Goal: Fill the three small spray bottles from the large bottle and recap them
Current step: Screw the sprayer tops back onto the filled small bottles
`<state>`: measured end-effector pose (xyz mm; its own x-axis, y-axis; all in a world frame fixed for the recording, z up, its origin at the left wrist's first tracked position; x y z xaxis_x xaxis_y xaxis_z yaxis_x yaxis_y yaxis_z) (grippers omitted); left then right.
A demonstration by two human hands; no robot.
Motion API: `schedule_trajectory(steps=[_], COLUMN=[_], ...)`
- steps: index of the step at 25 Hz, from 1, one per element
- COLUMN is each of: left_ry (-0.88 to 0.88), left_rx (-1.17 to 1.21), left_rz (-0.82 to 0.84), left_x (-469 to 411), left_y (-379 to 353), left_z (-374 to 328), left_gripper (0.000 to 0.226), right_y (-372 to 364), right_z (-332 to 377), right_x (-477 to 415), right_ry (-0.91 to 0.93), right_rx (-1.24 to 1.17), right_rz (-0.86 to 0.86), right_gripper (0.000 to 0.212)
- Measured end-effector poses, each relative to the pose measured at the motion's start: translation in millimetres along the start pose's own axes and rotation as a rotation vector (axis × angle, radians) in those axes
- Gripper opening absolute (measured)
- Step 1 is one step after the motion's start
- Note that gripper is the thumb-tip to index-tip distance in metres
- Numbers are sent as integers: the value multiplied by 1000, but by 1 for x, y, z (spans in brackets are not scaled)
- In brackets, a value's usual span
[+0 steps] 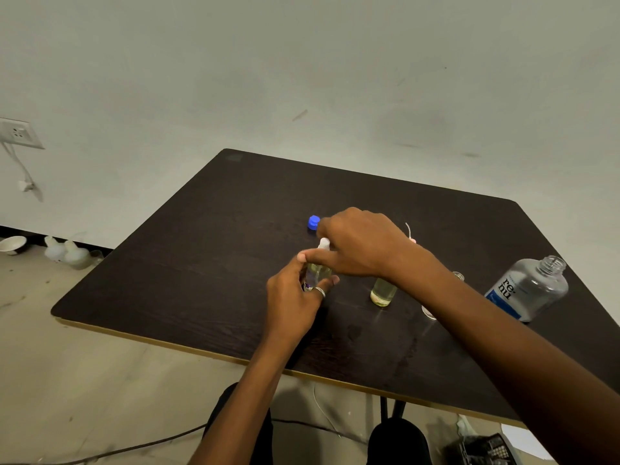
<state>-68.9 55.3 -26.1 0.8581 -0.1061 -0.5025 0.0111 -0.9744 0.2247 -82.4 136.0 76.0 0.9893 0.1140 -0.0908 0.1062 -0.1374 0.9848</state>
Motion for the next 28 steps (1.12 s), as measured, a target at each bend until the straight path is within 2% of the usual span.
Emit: schedule_trajectory(steps=[2,5,12,16,21,25,28], left_ry=[2,6,14,1,-5,7,12], left_rx=[11,27,17,11,-15,1,-9], left_rz=[-5,7,19,4,-8,0,-3], left_x=[0,0,0,0,0,0,-1], left_y=[0,0,-1,1,1,-1,0], left_z=[0,0,2,-2,3,4,5], left_gripper=[41,41,40,44,36,44,48], right_y=[0,1,-2,-1,-2,-5,-6], right_z=[6,15,14,9,12,8,10], right_x=[2,4,-2,-3,-3,0,1], right_ry=[101,187,131,48,54,141,220], right_rx=[-110,-167,-132,20,115,-83,-115], right_rz=[83,150,88,-10,-87,51,121], right_gripper=[41,41,21,30,28,34,30])
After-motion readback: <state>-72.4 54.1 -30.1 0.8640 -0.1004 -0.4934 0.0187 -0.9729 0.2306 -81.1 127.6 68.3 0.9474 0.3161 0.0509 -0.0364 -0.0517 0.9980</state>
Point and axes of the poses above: each hand's wrist, its own x-axis away from the middle knuckle, its own y-axis out of the back of the hand, z = x × y, the point moved 10 cm from there along -x, towards the middle knuckle, and after that the axes turned 13 degrees about -y, right-handed, at the moved point
